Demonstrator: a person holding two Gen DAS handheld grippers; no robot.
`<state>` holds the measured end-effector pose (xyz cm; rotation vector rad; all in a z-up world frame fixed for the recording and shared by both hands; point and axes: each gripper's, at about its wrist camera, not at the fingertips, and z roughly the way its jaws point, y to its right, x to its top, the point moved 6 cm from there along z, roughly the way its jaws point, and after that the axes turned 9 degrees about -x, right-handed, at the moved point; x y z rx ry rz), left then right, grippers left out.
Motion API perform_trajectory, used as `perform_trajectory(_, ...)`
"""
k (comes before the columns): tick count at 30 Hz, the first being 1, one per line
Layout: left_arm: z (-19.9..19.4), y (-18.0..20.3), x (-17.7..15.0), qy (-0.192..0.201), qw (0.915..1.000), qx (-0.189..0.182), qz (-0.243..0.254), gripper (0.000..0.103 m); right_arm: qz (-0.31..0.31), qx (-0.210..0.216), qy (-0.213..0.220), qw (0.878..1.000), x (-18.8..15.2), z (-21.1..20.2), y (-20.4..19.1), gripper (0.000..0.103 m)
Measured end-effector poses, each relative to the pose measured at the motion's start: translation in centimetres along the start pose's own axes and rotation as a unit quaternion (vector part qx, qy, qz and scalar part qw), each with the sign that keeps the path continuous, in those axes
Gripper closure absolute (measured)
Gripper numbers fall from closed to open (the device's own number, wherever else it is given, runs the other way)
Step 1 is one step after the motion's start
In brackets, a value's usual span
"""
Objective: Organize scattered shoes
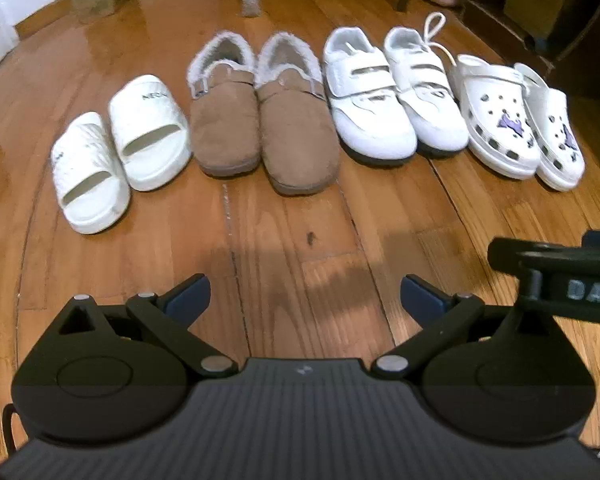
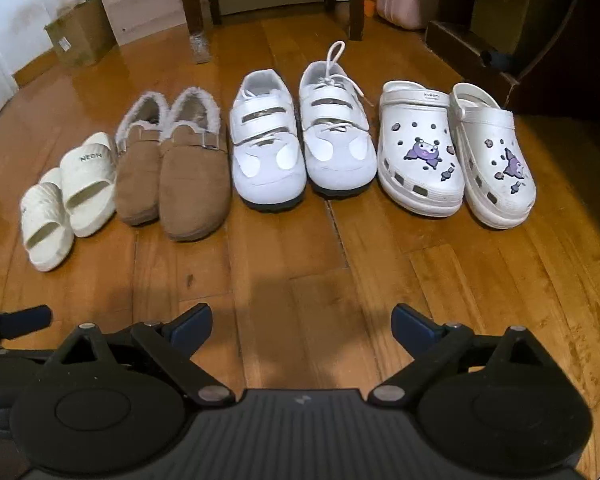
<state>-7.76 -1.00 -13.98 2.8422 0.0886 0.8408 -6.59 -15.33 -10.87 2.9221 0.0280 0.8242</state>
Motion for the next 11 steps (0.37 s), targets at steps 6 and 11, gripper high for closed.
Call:
perform_trajectory(6,-0.35,0.30,0.20,0.006,0.9999,0.005,0.011,0.000,0.004,-0.001,0.006,1.000,0.04,-0.31,0.51,0.006)
perform_trajectory(11,-0.66,0.85,0.36,0.009,0.9994,0.014,0.030,0.000,-0.002,-0.003,0.011,1.000,-0.01,-0.56,0.47,0.006)
